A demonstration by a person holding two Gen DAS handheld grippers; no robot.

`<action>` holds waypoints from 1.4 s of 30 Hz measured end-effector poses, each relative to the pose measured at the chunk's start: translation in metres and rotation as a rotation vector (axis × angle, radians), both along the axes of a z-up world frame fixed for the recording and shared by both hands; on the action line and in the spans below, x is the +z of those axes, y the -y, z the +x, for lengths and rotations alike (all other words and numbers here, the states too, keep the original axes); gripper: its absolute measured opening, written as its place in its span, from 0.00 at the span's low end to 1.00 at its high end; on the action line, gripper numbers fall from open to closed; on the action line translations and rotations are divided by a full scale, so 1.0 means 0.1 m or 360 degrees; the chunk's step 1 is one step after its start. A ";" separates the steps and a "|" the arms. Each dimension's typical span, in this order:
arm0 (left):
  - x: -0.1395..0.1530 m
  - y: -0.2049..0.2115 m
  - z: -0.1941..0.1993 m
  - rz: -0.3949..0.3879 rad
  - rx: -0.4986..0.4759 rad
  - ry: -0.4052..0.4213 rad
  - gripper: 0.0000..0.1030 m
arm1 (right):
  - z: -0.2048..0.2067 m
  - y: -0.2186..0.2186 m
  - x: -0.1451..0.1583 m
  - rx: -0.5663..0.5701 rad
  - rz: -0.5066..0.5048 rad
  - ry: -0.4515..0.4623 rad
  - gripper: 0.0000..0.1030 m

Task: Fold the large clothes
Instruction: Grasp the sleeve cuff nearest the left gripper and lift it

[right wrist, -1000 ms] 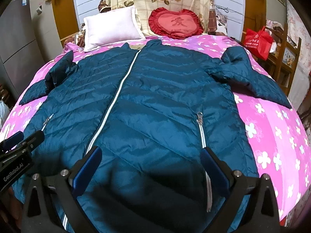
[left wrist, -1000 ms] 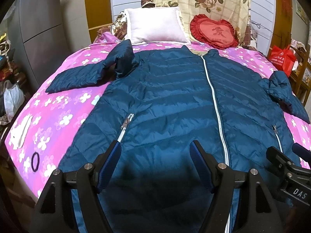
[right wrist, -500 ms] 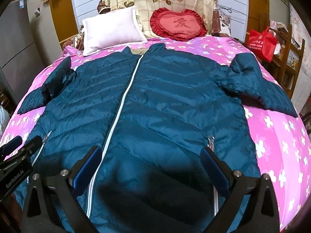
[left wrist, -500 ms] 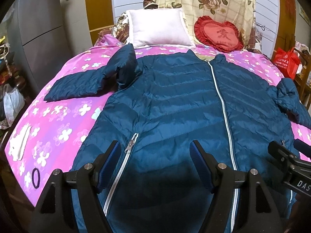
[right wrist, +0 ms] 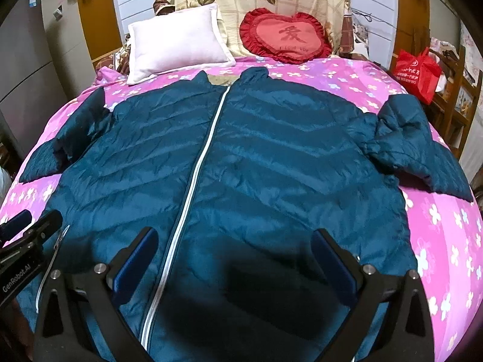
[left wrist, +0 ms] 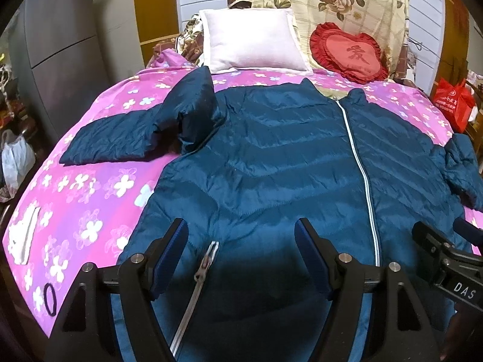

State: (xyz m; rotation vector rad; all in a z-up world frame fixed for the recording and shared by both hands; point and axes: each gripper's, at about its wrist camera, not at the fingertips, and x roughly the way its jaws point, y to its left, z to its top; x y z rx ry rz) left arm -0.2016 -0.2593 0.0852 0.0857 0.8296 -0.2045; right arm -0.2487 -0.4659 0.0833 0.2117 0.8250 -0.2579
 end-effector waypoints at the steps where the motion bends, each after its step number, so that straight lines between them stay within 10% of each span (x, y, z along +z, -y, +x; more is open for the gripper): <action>1: -0.01 0.00 0.03 -0.0002 0.0001 -0.0004 0.45 | 0.04 0.00 -0.01 0.0002 -0.0004 -0.0001 0.99; 29: -0.13 -0.18 0.54 -0.0020 0.0086 -0.0002 0.45 | 0.58 0.02 -0.23 0.0018 -0.0013 -0.0089 0.99; 42: 0.04 -1.33 1.02 -0.0365 0.0432 -0.0028 0.45 | 0.67 0.03 -0.30 0.0015 -0.0010 -0.0110 1.00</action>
